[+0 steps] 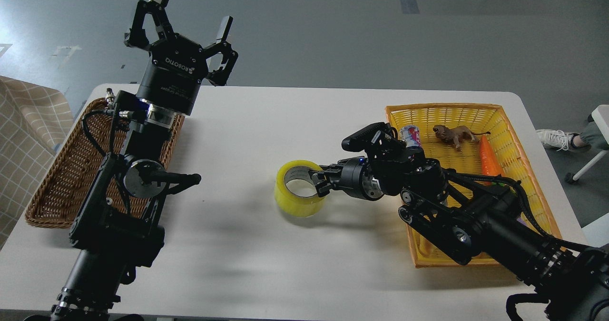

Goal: Place and transfer tape with both arms
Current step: 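Set the tape roll on the table and open the right gripper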

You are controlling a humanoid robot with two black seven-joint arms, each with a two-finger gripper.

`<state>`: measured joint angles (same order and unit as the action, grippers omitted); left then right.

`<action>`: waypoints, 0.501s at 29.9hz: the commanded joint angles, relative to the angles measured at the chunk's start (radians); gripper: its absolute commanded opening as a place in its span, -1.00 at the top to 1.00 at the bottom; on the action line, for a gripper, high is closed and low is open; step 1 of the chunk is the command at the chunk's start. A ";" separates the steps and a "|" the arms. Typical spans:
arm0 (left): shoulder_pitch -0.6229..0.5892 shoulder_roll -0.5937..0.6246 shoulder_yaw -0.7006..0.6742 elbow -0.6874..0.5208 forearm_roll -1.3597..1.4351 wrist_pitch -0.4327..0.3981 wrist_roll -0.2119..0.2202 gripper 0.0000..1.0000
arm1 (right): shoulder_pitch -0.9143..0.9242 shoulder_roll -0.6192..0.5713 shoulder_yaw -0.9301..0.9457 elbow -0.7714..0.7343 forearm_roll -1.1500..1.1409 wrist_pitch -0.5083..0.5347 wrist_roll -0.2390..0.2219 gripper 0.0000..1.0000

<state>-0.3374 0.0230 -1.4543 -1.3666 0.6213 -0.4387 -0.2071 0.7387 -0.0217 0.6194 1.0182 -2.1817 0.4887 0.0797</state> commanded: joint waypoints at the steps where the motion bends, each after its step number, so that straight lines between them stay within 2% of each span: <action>1: 0.000 0.000 0.000 0.000 0.000 0.003 0.000 -0.96 | -0.001 0.000 0.014 0.003 0.000 0.000 0.003 0.26; 3: 0.001 0.000 0.002 -0.003 0.000 0.003 0.000 -0.96 | -0.001 0.000 0.019 0.011 0.000 0.000 0.003 0.19; 7: 0.001 0.002 0.002 -0.003 0.000 0.003 0.000 -0.96 | -0.001 0.005 0.040 0.013 0.000 0.000 0.003 0.19; 9: 0.001 0.000 0.002 -0.002 0.000 0.005 0.000 -0.96 | -0.012 0.005 0.051 0.014 0.000 0.000 0.003 0.01; 13: 0.001 0.000 0.002 -0.002 0.000 0.005 0.000 -0.96 | -0.016 0.006 0.077 0.016 0.000 0.000 0.003 -0.04; 15: 0.001 0.002 0.002 -0.002 0.000 0.005 0.000 -0.96 | -0.016 0.008 0.123 0.017 0.000 0.000 0.003 -0.52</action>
<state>-0.3360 0.0233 -1.4527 -1.3695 0.6212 -0.4342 -0.2071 0.7232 -0.0153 0.6941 1.0335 -2.1816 0.4886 0.0829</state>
